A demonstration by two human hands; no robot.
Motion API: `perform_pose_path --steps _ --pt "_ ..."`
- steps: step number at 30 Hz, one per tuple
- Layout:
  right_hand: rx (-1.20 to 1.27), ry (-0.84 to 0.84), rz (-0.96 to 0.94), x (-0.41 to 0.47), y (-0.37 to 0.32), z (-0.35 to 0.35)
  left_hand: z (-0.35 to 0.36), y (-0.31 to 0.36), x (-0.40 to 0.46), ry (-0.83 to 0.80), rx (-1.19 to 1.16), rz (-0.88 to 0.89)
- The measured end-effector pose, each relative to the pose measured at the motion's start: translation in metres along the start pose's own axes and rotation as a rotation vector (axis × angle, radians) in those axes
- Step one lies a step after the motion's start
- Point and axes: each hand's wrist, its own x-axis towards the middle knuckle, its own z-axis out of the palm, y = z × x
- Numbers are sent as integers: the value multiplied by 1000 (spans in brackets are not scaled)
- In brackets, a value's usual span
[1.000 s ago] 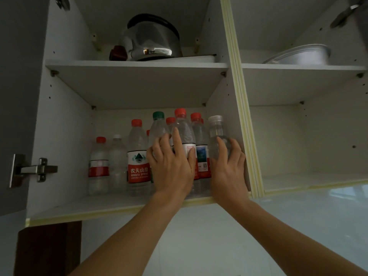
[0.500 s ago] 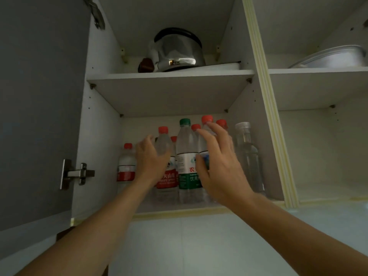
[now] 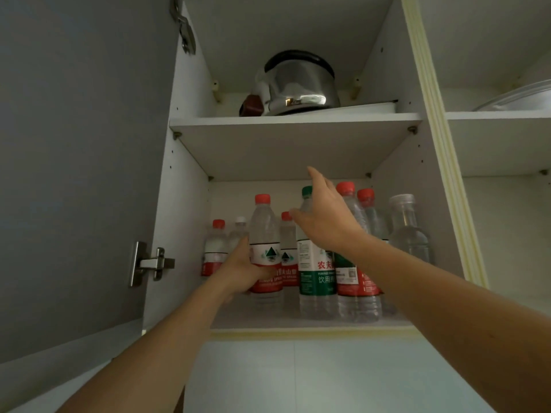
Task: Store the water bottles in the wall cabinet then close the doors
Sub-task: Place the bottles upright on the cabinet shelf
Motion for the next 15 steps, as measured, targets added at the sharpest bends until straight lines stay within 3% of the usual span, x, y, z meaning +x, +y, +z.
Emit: perform_pose_path --steps 3,10,15 --pt "35 -52 86 13 -10 7 -13 -4 -6 42 2 -15" --pt "36 6 250 17 -11 25 -34 3 -27 149 38 -37" --pt "143 70 248 18 -12 36 -35 -3 -33 311 170 -34"
